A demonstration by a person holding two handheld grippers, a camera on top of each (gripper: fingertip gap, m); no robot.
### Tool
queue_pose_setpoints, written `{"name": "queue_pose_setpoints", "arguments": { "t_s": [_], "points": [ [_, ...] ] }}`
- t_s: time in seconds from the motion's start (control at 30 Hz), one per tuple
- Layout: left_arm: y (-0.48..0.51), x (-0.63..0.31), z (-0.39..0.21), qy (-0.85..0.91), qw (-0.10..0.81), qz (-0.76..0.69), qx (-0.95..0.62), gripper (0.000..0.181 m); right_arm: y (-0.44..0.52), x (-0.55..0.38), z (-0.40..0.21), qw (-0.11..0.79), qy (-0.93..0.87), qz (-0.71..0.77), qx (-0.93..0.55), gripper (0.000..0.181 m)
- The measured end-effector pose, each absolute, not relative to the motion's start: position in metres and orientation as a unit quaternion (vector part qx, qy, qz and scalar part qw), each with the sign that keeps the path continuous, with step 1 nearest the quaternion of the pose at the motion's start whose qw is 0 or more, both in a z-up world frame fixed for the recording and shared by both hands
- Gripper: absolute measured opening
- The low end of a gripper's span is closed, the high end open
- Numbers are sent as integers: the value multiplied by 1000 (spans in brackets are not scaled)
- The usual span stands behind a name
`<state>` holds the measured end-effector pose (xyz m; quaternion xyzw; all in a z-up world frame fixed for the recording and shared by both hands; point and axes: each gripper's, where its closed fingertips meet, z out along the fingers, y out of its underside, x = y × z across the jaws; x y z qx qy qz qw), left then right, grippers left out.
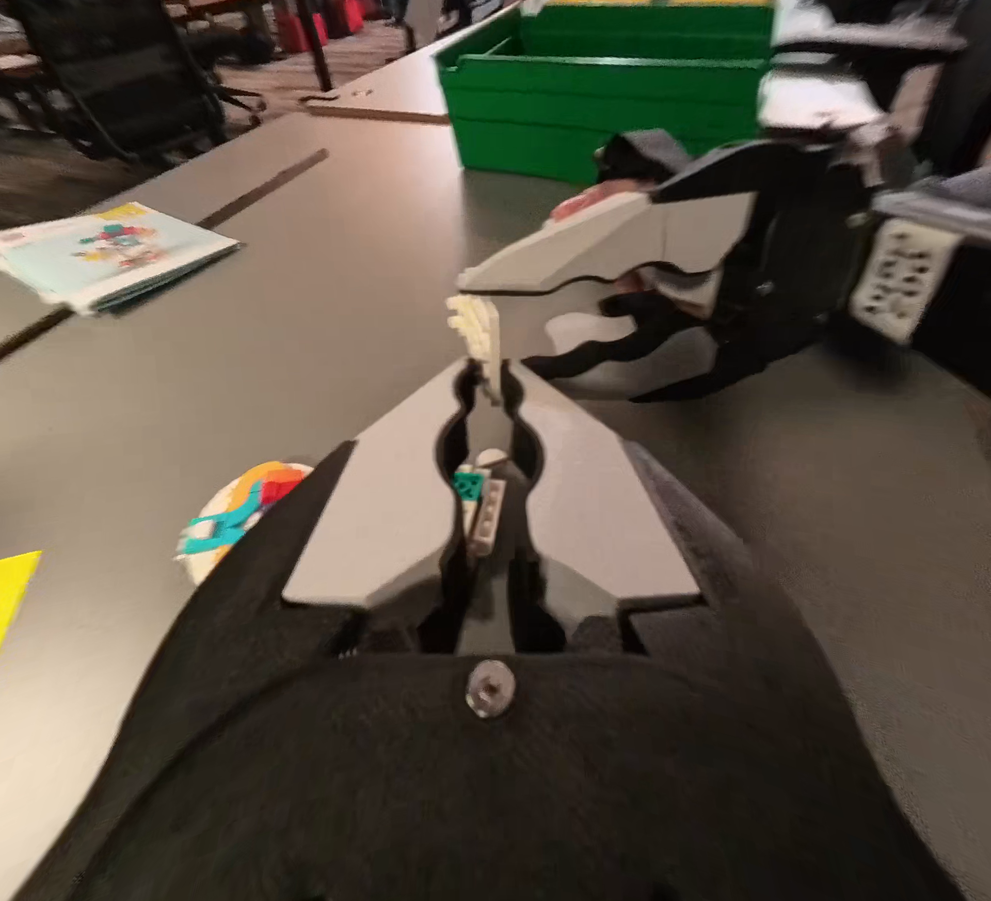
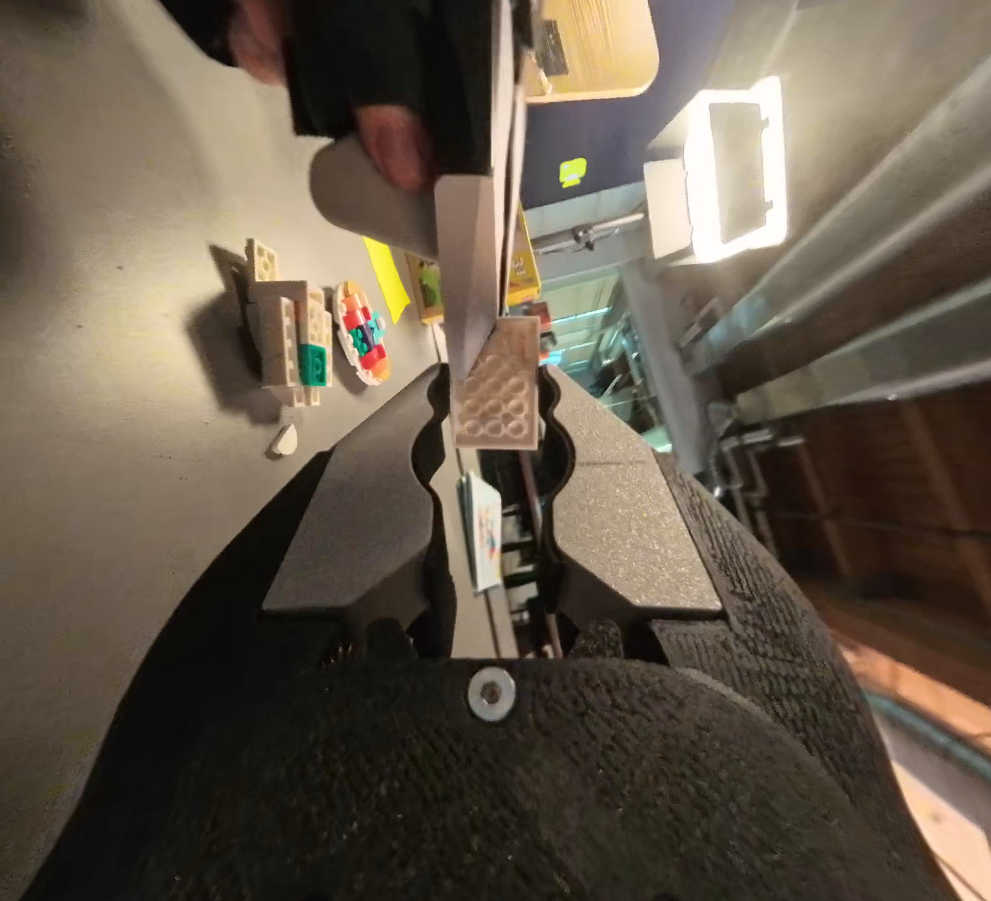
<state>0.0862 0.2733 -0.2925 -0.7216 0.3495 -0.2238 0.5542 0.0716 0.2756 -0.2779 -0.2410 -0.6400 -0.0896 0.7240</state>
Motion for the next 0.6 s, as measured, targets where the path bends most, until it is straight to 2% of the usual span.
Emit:
{"name": "queue_pose_setpoints", "arguments": {
  "t_s": [0.03, 0.07, 0.13, 0.2, 0.33, 0.53, 0.6],
  "points": [
    [272, 84, -294, 373, 558, -191, -716, 3, 270, 71, -278, 729, -642, -90, -221, 36],
    [271, 82, -290, 400, 568, -149, -703, 3, 261, 69, -277, 736, -644, -79, -194, 55],
    [273, 62, -267, 419, 619, -16, -664, 3, 251, 70, -278, 737, -652, -58, -166, 75],
    [269, 35, -241, 427, 650, 154, -610, 3, 257, 73, -282, 726, -659, -42, -193, 80],
    [243, -9, -214, 431, 625, 375, -532, 3, 269, 75, -279, 718, -645, 32, -259, 74],
    [206, -89, -197, 378, 538, 472, -587, 3, 285, 87, -267, 724, -603, 87, -323, 62],
    [193, -109, -190, 368, 518, 498, -590, 3, 287, 88, -266, 720, -600, 105, -333, 50]
  ]
}}
